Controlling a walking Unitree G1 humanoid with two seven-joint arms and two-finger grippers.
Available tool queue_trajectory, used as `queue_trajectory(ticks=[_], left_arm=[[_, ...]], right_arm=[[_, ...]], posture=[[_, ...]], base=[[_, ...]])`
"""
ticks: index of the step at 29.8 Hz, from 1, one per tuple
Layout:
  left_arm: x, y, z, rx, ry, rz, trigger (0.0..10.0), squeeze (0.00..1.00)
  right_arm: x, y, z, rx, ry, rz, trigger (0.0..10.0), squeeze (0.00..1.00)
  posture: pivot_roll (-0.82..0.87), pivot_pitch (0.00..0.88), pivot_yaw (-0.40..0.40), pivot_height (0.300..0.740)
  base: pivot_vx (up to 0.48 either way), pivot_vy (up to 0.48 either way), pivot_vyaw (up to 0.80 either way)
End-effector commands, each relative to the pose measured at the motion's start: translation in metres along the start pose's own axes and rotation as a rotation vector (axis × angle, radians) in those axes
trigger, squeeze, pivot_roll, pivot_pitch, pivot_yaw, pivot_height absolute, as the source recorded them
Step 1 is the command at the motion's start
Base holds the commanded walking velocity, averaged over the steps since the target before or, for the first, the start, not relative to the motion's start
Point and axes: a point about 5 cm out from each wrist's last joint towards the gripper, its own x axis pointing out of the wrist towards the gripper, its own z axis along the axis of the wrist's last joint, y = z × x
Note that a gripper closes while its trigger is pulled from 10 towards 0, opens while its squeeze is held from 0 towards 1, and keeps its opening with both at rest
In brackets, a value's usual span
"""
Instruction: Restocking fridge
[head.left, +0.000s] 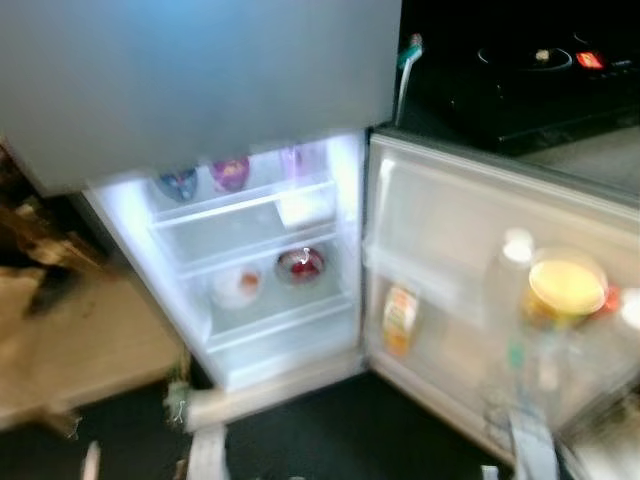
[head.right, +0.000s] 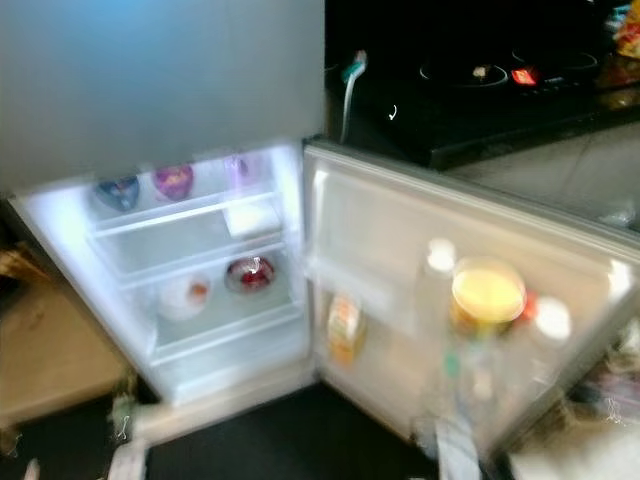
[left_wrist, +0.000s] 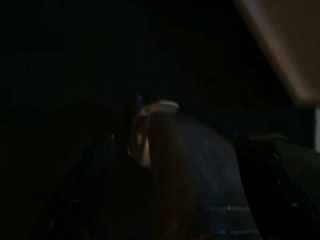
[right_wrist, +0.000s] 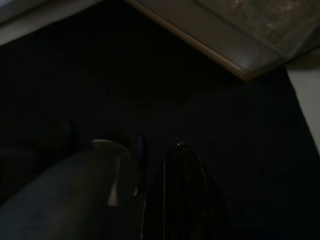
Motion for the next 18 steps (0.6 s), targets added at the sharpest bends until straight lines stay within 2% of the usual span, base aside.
queue_trajectory(ticks=[1,8,18], left_arm=[[-0.0024,0.0009,-0.0144,-0.013,0.064,0.006,10.0,0.00],[-0.0038,0.0046,-0.0125,0.016,0.054,0.016,10.0,0.00],[-0.0047,0.0055,-0.0148,0.019,0.065,0.012,10.0,0.00]], right_arm=[[-0.0002,0.0025,-0.0071,-0.004,0.024,0.006,10.0,0.00],[-0.0002,0.0034,-0.0083,-0.003,0.027,0.007,10.0,0.00],[-0.0002,0.0036,-0.0088,-0.001,0.028,0.007,10.0,0.00]], posture=[[-0.03,0.044,0.033,0.740],[-0.03,0.044,0.033,0.740],[-0.03,0.047,0.031,0.740]], base=[[0.000,0.000,0.00],[0.000,0.000,0.00],[0.000,-0.416,0.00]])
